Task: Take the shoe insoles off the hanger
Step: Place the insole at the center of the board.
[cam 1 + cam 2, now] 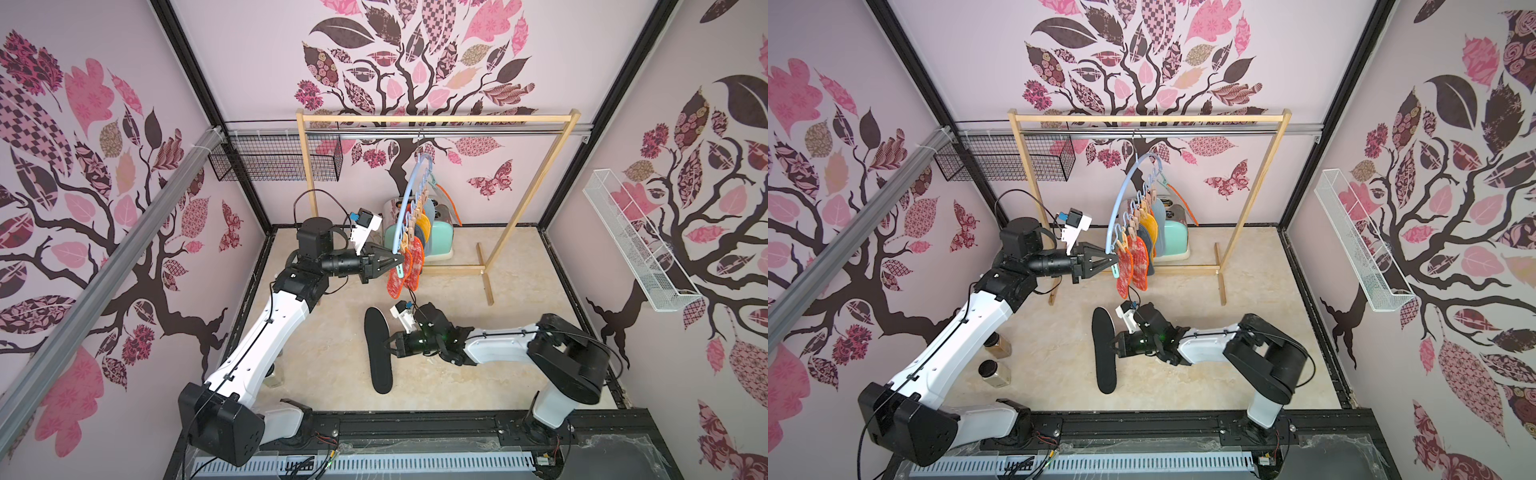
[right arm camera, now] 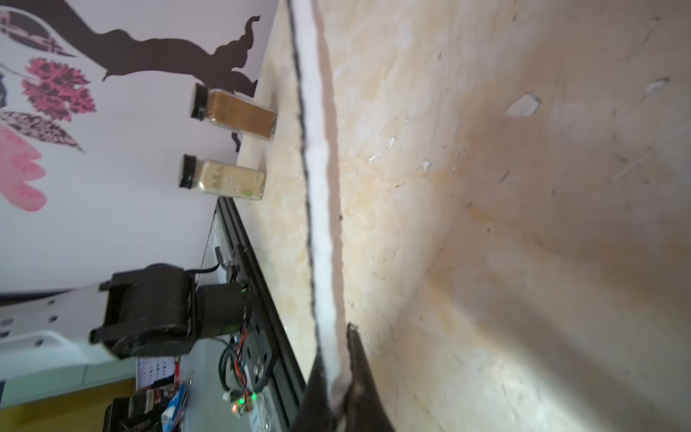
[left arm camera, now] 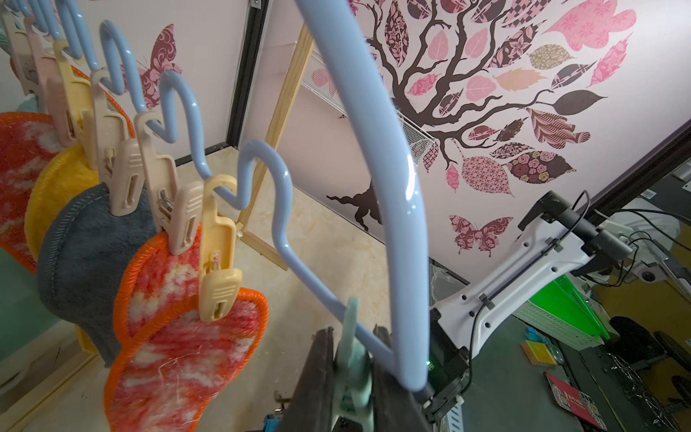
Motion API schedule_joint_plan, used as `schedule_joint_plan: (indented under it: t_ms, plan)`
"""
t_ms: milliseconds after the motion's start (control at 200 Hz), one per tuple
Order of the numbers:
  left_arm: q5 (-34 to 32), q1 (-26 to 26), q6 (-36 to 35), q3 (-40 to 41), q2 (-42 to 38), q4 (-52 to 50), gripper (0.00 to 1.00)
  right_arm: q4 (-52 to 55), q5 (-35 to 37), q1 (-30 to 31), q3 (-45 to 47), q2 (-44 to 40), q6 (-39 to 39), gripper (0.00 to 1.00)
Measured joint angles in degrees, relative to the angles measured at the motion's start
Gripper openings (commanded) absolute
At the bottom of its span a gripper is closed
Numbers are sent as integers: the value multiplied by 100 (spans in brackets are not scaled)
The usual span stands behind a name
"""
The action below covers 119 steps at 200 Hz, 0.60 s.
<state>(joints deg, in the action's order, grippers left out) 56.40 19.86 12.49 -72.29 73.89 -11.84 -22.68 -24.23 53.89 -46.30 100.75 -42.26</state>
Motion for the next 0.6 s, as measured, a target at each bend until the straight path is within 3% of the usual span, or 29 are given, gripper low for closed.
schedule_joint_plan:
  t_ms: [300, 595]
  plan:
    - [-13, -17, 81, 15, -42, 59, 0, 118, 435, 146, -2229, 1637, -1019, 0]
    - [-7, -70, 120, 85, -63, 136, 0, 308, 450, 184, -3805, 2994, -1834, 0]
